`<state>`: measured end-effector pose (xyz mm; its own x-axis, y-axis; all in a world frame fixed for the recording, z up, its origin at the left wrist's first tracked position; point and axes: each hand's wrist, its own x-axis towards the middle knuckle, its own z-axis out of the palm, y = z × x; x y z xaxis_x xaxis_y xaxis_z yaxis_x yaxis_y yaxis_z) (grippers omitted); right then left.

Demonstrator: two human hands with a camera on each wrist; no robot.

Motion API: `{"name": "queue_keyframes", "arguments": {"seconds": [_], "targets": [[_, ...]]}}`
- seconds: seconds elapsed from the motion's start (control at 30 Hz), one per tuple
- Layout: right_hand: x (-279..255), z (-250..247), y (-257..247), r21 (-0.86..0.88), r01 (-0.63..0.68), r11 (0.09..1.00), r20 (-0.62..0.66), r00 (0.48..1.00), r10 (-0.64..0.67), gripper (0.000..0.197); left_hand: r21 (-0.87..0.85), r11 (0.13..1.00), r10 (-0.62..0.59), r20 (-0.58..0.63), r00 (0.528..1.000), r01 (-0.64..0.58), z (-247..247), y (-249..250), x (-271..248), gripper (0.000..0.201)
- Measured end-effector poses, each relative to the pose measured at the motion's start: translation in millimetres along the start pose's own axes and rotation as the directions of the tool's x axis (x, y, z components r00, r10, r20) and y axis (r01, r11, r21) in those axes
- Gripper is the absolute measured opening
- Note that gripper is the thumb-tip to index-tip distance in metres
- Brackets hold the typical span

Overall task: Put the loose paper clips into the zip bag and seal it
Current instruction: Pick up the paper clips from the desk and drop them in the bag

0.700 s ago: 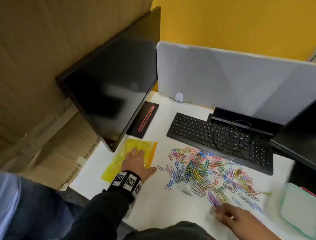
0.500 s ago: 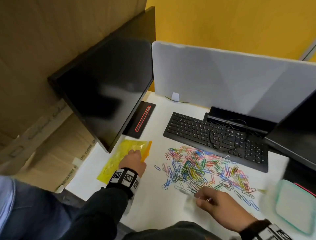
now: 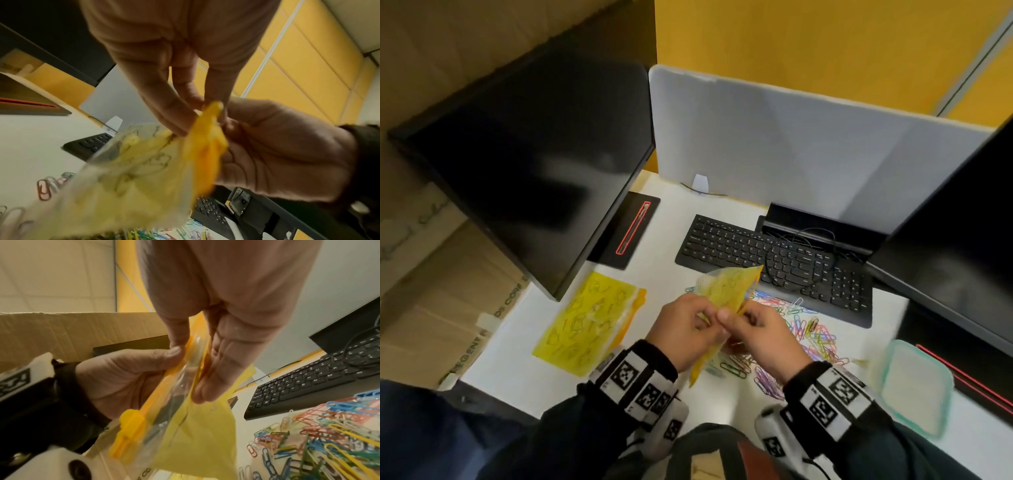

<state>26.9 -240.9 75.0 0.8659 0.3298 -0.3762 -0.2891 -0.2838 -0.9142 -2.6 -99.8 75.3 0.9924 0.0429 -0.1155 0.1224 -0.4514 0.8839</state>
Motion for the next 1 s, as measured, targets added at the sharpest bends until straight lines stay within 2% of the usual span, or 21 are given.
{"name": "queue_keyframes", "arguments": {"seconds": [0.07,0.13,0.17,0.23,0.3,0.4,0.43,0.47,0.53,0.63,0.7,0.73,0.83,1.0], "targets": [[-2,-5,3,0.088,-0.044,0.995,-0.003,0.999,0.045,0.026,-0.077,0.996,-0.034,0.056,0.998,0.039,0,0,5,0.025],[-4,-10,4,0.117,-0.07,0.991,-0.018,0.997,0.073,0.026,-0.168,0.982,-0.066,0.129,0.989,0.088,1,2,7,0.022],[-4,-13,7,0.105,-0.075,0.992,-0.036,0.996,0.079,0.028,-0.17,0.981,-0.067,0.128,0.99,0.089,3,2,8,0.021],[-5,-20,13,0.055,-0.091,0.994,-0.084,0.992,0.095,0.03,-0.017,1.0,0.015,0.015,1.0,-0.015,6,1,10,0.022],[-7,-25,23,-0.065,-0.12,0.991,-0.134,0.985,0.11,0.026,0.206,0.97,0.148,-0.09,0.985,-0.127,5,-1,12,0.023],[-12,-33,38,-0.107,-0.144,0.984,-0.226,0.967,0.117,0.007,0.32,0.936,0.203,-0.142,0.969,-0.15,0,-8,15,0.029],[-14,-34,43,-0.102,-0.145,0.984,-0.247,0.962,0.116,0.008,0.334,0.929,0.214,-0.135,0.967,-0.159,-2,-10,15,0.027],[-16,-40,51,-0.107,-0.149,0.983,-0.276,0.954,0.114,0.016,0.348,0.921,0.224,-0.109,0.968,-0.174,-1,-10,15,0.024],[-26,-54,66,-0.256,-0.196,0.947,-0.34,0.935,0.101,0.034,0.364,0.909,0.24,-0.063,0.969,-0.202,4,-9,14,0.022],[-55,-76,99,-0.544,-0.346,0.764,-0.361,0.919,0.158,0.086,0.335,0.921,0.226,-0.048,0.973,-0.198,10,-10,12,0.027],[-71,-82,119,-0.621,-0.424,0.659,-0.345,0.903,0.257,0.117,0.293,0.936,0.224,-0.061,0.973,-0.197,12,-14,13,0.029],[-76,-83,128,-0.635,-0.448,0.629,-0.349,0.893,0.283,0.123,0.265,0.943,0.225,-0.071,0.972,-0.199,13,-15,14,0.03],[-73,-81,135,-0.633,-0.483,0.605,-0.415,0.871,0.262,0.12,0.18,0.97,0.182,-0.102,0.978,-0.162,18,-17,17,0.034],[-60,-81,128,-0.587,-0.331,0.739,-0.427,0.902,0.065,0.081,0.089,0.996,0.018,-0.079,0.997,-0.011,24,-23,14,0.035]]}}
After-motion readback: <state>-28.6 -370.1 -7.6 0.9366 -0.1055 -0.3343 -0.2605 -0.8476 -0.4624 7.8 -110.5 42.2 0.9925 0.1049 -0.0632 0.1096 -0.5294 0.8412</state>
